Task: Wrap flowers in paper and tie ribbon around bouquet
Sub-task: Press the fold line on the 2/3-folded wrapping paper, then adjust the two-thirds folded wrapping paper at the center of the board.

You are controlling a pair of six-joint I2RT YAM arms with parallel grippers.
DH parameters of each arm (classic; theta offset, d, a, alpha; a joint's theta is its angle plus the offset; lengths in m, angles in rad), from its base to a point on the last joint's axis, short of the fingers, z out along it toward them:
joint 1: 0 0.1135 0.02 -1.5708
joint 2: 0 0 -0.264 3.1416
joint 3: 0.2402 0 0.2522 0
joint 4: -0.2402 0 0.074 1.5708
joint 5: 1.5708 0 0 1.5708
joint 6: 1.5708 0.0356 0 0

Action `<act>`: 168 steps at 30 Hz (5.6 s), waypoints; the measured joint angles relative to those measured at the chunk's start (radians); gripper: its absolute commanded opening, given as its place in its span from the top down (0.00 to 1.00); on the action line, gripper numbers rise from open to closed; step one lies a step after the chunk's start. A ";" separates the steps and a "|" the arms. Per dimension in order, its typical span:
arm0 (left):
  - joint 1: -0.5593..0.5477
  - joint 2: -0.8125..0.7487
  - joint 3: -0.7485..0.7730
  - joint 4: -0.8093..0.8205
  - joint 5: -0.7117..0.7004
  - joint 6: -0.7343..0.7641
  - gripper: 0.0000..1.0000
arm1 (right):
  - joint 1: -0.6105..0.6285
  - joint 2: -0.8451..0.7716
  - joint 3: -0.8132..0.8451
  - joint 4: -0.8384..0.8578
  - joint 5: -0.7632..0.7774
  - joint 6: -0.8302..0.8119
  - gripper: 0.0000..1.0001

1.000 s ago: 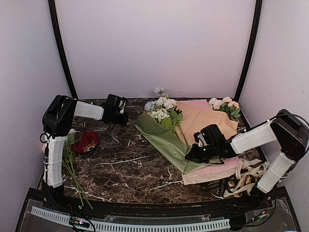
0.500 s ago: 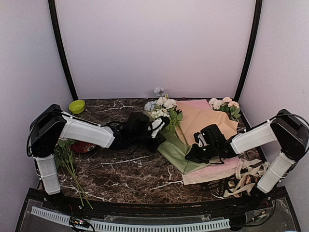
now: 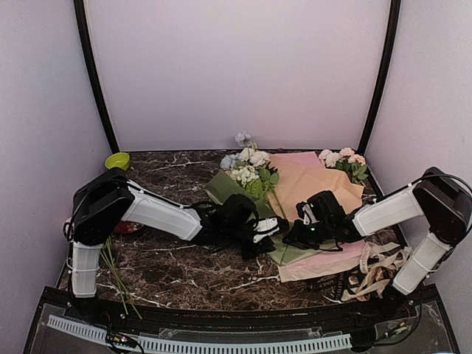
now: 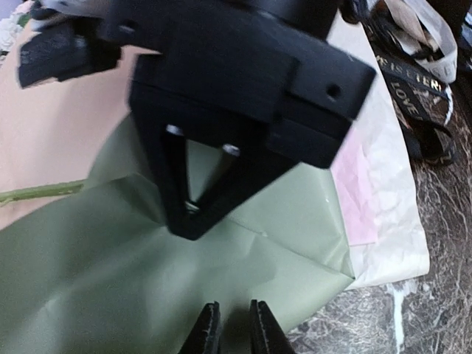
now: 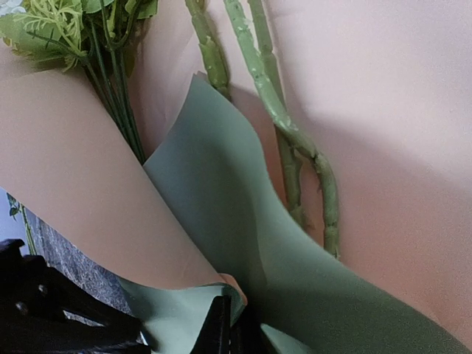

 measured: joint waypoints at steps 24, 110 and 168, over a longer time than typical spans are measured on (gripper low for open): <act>-0.047 0.069 0.080 -0.126 -0.022 0.139 0.88 | 0.005 -0.050 -0.084 0.083 0.009 0.003 1.00; 0.435 -0.010 0.232 -0.096 0.179 0.130 1.00 | 0.066 -0.108 -0.078 -0.019 0.007 0.025 1.00; 0.348 0.040 0.407 -0.159 -0.450 0.109 0.33 | 0.066 -0.065 -0.093 0.059 0.043 0.084 1.00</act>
